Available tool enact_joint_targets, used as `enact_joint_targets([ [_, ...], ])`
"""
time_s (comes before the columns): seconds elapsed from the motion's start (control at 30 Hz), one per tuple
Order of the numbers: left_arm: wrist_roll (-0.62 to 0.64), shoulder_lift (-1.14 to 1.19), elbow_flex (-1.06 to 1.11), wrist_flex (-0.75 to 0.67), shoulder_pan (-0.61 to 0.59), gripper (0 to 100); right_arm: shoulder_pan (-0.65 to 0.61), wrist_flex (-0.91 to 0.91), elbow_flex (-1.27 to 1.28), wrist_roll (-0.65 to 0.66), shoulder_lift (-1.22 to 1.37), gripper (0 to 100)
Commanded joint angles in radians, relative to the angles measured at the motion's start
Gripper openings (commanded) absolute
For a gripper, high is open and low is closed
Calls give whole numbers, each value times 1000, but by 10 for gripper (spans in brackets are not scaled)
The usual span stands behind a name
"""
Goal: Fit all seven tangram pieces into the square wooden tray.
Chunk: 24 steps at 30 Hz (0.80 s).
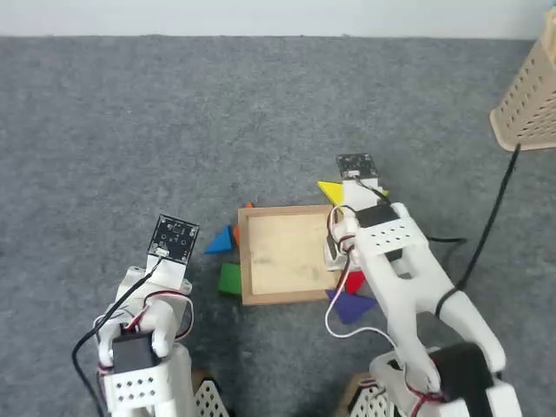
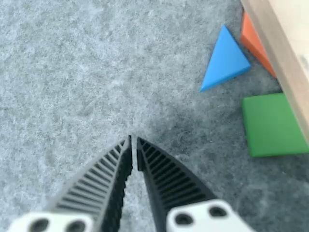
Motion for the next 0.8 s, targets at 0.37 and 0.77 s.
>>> enact_joint_targets([
  [0.37,-6,-20,-7,-2,-2,13,163,-45,-114,107,265,181],
  [0.77,-6,-20,-7,-2,-2,13,341,111,-385,361,328,181],
])
